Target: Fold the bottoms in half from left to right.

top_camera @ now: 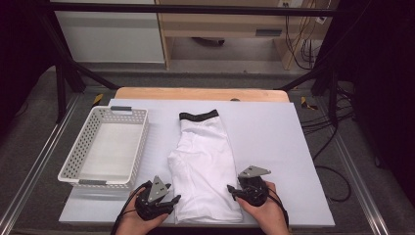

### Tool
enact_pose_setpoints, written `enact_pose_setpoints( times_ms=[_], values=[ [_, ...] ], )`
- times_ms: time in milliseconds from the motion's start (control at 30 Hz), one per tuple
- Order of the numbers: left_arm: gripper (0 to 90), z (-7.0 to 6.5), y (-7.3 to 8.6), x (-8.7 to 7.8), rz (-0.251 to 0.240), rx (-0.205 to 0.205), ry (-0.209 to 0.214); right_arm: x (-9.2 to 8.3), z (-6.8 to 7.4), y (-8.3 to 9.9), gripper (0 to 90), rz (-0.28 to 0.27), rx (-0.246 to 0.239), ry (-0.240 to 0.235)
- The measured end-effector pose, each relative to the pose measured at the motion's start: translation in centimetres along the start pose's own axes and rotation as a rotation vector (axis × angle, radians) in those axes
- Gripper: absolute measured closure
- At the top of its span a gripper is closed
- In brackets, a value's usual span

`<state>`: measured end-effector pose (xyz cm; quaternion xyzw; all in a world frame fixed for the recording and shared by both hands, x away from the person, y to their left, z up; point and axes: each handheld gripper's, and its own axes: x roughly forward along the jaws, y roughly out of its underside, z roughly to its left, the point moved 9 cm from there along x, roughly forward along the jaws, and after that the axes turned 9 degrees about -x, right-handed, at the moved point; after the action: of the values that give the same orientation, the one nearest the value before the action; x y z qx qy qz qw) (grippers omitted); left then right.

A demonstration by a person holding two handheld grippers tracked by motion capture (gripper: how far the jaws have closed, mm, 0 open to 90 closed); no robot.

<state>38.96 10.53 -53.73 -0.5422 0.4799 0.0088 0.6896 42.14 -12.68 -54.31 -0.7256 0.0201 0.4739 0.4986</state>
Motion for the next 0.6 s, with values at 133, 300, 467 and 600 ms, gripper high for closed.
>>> enact_pose_setpoints(
  times_ms=[133,300,467,600],
  values=[
    [45.9,-0.1,0.0,0.5,0.011,-0.001,0.007,0.0,0.4,0.0,46.5,-0.005,0.001,0.008],
    [54.0,-0.5,0.0,1.0,0.002,-0.029,0.072,0.2,1.2,-0.3,55.7,-0.014,-0.020,-0.003],
    [62.5,-0.7,-0.1,1.0,0.009,-0.032,0.083,0.2,1.0,-0.3,72.8,-0.029,-0.011,-0.003],
    [73.2,-0.9,-0.2,1.1,0.014,-0.038,0.084,0.2,0.8,-0.3,81.5,-0.041,0.014,-0.018]
  ],
)
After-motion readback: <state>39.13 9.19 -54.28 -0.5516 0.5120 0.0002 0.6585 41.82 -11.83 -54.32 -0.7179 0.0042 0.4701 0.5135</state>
